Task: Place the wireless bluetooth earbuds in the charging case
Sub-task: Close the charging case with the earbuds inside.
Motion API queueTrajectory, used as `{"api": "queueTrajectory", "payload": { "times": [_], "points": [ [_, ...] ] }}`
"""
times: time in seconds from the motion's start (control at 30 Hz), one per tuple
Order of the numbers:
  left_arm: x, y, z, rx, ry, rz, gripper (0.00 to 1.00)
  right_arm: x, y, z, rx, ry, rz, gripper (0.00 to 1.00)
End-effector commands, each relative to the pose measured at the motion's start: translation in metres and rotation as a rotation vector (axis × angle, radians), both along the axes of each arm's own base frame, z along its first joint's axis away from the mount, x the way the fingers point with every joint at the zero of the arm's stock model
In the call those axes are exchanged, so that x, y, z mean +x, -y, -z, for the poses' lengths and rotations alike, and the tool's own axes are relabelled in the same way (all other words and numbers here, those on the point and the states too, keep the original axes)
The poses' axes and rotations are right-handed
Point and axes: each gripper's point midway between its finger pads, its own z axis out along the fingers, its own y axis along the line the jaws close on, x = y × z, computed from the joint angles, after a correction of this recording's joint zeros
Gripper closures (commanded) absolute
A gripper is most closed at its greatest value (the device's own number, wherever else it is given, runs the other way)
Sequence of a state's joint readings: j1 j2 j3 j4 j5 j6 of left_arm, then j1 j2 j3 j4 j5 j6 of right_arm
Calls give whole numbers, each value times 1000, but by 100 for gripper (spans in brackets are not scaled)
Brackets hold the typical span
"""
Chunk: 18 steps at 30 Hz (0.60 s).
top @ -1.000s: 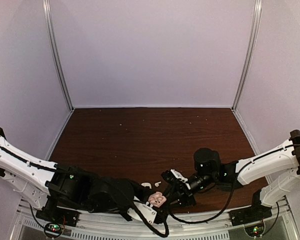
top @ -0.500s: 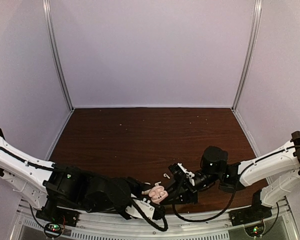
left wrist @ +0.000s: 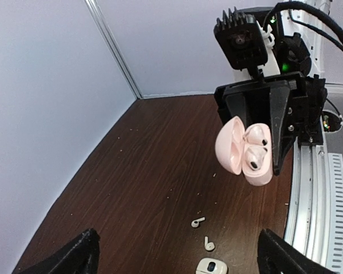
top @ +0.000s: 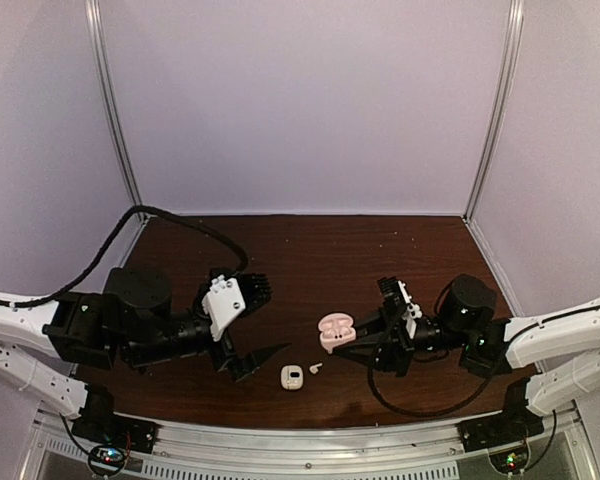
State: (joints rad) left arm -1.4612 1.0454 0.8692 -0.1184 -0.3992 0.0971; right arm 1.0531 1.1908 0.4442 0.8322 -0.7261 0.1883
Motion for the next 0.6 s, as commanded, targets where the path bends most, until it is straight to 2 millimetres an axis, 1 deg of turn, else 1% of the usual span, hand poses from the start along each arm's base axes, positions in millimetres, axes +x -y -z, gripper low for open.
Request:
{"api": "queueTrajectory", "payload": {
  "times": [0.0, 0.13, 0.23, 0.37, 0.47, 0.57],
  "points": [
    [-13, 25, -2, -92, -104, 90, 2, 14, 3, -6, -1, -14, 88, 100],
    [-25, 51, 7, -47, -119, 186, 2, 15, 1, -4, -25, -36, 83, 100],
    [-30, 64, 4, -59, -100, 234, 2, 14, 0, -5, -27, -42, 76, 100],
    [-30, 76, 4, -49, -70, 252, 2, 11, -3, -4, -31, -49, 55, 100],
    [-37, 83, 3, -56, -53, 302, 4, 10, -6, -1, -44, -58, 44, 100],
    [-45, 84, 1, -63, -29, 359, 8, 10, -7, -1, -43, -66, 44, 100]
  ]
}}
